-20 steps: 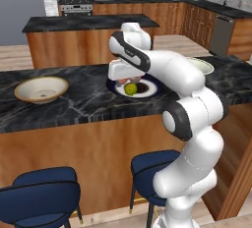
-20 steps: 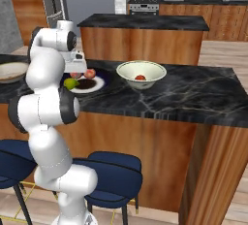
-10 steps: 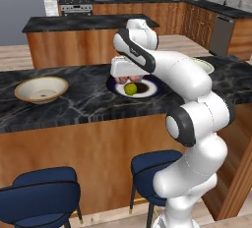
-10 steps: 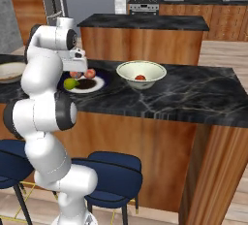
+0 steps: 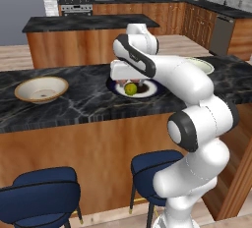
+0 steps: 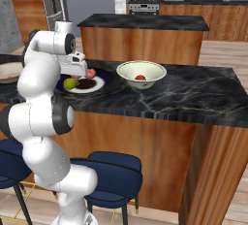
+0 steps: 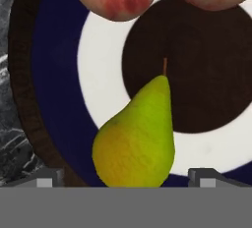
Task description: Take the fruits from the plate on the dining counter and place two fruits in each bowl.
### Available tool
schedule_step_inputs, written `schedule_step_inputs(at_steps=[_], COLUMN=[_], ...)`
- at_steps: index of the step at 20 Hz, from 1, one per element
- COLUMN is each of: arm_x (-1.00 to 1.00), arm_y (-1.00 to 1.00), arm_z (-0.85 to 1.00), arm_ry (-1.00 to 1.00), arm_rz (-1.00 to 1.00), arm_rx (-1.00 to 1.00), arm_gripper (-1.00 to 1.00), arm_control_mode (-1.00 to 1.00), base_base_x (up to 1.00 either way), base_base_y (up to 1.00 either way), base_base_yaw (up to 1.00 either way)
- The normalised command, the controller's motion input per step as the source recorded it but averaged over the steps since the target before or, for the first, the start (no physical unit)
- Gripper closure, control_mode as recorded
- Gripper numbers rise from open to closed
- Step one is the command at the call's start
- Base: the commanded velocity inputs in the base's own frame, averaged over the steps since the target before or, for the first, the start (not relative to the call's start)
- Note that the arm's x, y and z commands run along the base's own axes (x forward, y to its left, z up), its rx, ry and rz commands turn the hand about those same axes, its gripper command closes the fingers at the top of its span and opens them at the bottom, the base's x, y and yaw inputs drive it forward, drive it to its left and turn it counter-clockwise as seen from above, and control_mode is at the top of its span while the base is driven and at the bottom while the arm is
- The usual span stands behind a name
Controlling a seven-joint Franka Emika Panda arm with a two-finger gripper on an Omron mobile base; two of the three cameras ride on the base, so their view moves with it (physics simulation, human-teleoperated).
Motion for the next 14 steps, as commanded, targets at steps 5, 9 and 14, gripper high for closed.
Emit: schedule_step_inputs(at_steps=[5,9,14], arm_x=[-0.01,0.06,0.00], arm_y=[0.00,0.00,0.00], arm_z=[-0.27,-0.27,-0.01], arm_ry=[0.00,0.00,0.00], arm_rz=[-0.10,-0.10,-0.02], arm_rx=[0.00,0.00,0.00], arm_gripper=[-1.00,-1.00,1.00], arm_control_mode=[-1.00,-1.00,-1.00], base_base_x=[0.00,0.00,0.00], base_base_y=[0.00,0.00,0.00], base_base_yaw=[0.00,0.00,0.00])
